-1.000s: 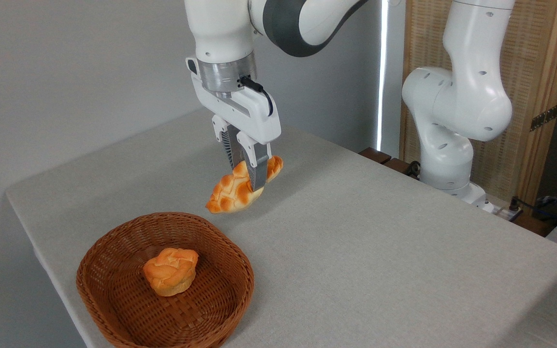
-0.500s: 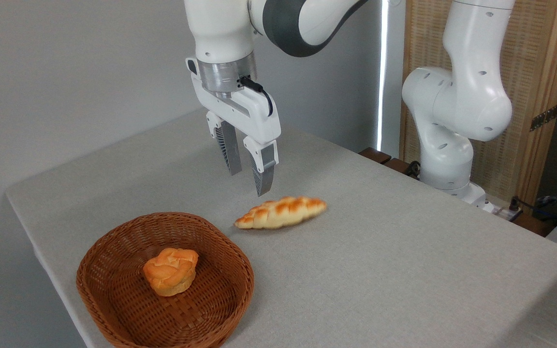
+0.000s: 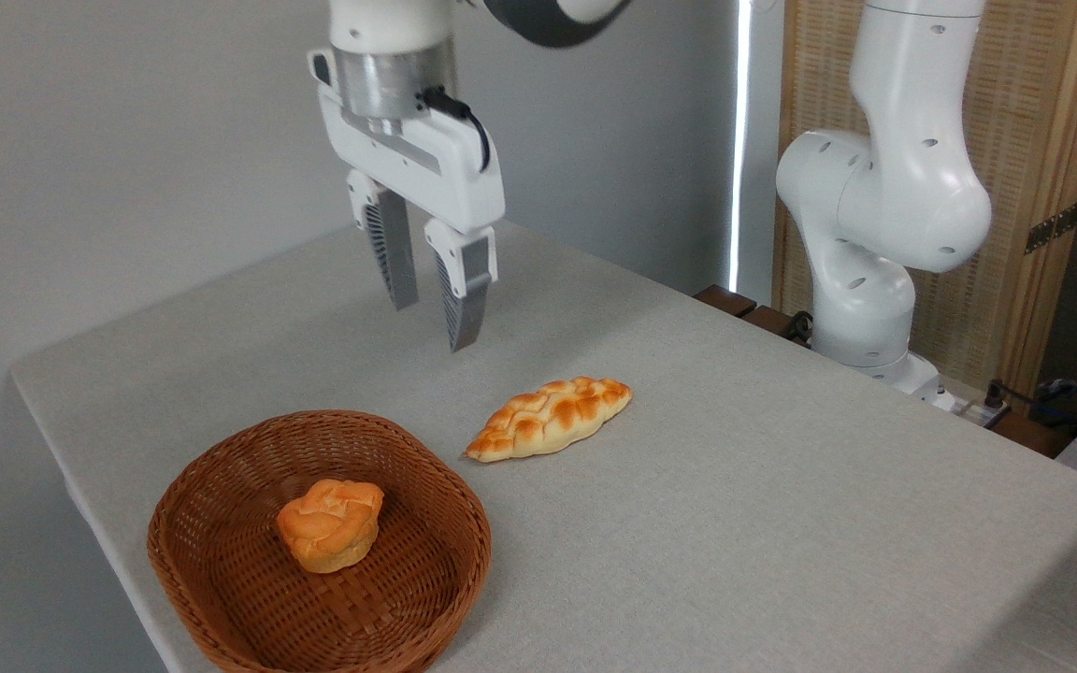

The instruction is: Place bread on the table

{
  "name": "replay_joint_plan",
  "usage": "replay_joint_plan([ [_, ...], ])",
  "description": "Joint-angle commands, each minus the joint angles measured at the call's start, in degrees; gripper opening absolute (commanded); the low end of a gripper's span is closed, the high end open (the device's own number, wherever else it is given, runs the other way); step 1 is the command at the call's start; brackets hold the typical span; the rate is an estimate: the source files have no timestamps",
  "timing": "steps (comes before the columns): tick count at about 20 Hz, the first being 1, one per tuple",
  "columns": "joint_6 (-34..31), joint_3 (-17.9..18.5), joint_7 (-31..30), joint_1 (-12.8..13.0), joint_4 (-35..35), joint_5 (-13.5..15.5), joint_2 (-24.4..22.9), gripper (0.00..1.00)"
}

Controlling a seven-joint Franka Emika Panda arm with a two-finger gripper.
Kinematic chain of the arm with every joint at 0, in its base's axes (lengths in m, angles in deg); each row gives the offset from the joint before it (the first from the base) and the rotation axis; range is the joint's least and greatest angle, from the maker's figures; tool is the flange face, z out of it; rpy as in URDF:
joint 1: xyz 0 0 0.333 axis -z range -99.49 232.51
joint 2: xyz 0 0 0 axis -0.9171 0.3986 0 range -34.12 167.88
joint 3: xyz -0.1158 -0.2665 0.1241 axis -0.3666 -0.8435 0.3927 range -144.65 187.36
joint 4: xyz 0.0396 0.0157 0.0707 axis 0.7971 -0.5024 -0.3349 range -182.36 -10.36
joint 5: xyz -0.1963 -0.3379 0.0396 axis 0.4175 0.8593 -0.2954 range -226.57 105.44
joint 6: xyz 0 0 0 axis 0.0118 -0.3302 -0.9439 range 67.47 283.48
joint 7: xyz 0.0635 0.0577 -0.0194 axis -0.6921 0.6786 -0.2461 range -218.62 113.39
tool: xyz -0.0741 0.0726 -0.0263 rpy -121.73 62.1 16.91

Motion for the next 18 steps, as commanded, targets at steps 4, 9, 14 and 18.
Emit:
replay_joint_plan([
  [4, -11.3, -0.3, -0.4, -3.6, 18.6, -0.5, 9.5, 1.0],
  [9, -11.6, -0.6, -0.4, -4.0, 19.7, -0.6, 10.0, 1.0],
  [14, -12.1, -1.4, -0.4, -4.0, 19.7, -2.3, 10.0, 1.0],
  [18, -12.1, -1.7, -0.5, -4.0, 19.7, -5.0, 10.0, 1.0],
])
